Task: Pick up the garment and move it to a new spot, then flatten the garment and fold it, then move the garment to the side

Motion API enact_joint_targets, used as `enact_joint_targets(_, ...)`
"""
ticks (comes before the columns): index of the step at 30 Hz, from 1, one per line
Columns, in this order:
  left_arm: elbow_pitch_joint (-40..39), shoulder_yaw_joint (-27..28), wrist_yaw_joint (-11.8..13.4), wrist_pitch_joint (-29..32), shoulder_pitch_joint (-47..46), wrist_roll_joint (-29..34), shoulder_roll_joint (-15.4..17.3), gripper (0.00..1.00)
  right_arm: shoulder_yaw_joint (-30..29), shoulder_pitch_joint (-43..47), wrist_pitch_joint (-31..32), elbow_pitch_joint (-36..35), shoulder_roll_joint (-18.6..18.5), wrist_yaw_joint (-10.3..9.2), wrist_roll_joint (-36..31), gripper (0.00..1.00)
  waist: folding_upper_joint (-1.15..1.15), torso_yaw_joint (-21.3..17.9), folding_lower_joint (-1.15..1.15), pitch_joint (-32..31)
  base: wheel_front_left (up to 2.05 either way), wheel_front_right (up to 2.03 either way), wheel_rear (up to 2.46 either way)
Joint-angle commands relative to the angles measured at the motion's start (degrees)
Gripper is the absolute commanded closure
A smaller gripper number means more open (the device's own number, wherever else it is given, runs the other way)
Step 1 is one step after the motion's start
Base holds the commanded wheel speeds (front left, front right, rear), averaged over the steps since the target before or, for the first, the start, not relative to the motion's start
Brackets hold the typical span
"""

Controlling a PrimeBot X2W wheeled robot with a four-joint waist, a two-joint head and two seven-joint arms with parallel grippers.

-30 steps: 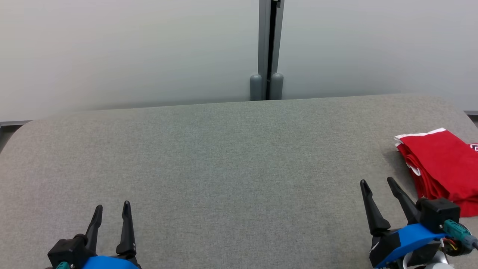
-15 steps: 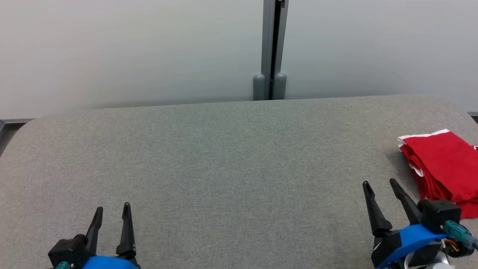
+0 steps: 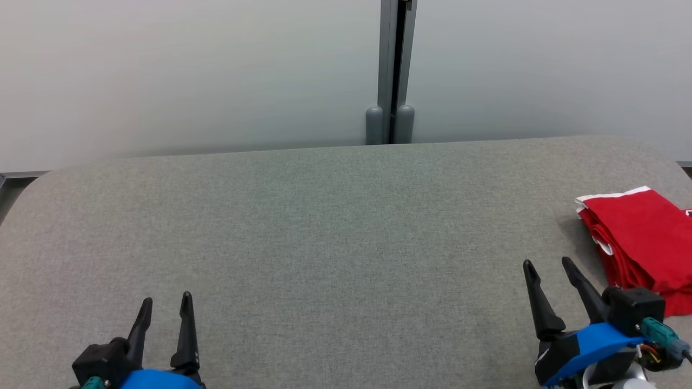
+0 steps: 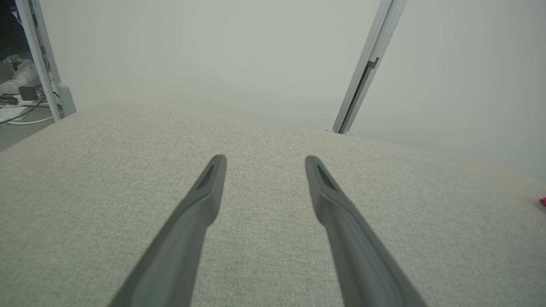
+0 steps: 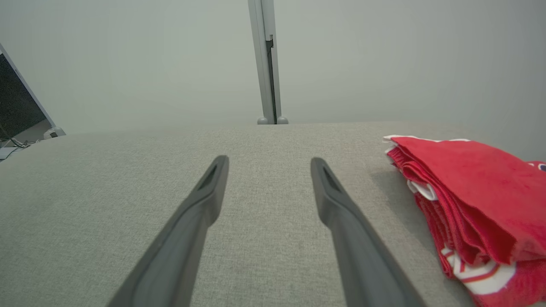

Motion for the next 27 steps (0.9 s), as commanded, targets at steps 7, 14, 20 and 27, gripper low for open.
enact_joint_targets(7,2.01,-0.38,-0.18,0.7,1.17,-1.36,-1.6,1.0,-0.08,1.22,0.46,2.77,0.35,0.0,1.66,1.0,0.0,0.02,0.0,0.01,0.0,0.0,0.0)
enact_joint_targets(14,1.68,1.6,-1.05,2.65,0.25,-7.33,-2.6,1.0,-0.74,0.7,1.45,2.85,0.56,0.0,9.42,1.0,0.0,0.07,0.0,0.04,0.0,0.0,0.0)
enact_joint_targets(20,1.39,2.9,-1.62,3.92,-0.35,-11.27,-3.26,1.0,-1.01,0.46,1.94,2.77,0.69,0.0,14.55,1.0,0.0,0.12,0.0,0.06,0.0,0.0,0.0)
enact_joint_targets(27,1.03,4.6,-2.37,5.58,-1.14,-16.44,-4.13,1.0,-1.44,0.07,2.66,2.74,0.87,0.0,21.28,1.0,0.0,0.18,0.0,0.1,0.0,0.0,0.0)
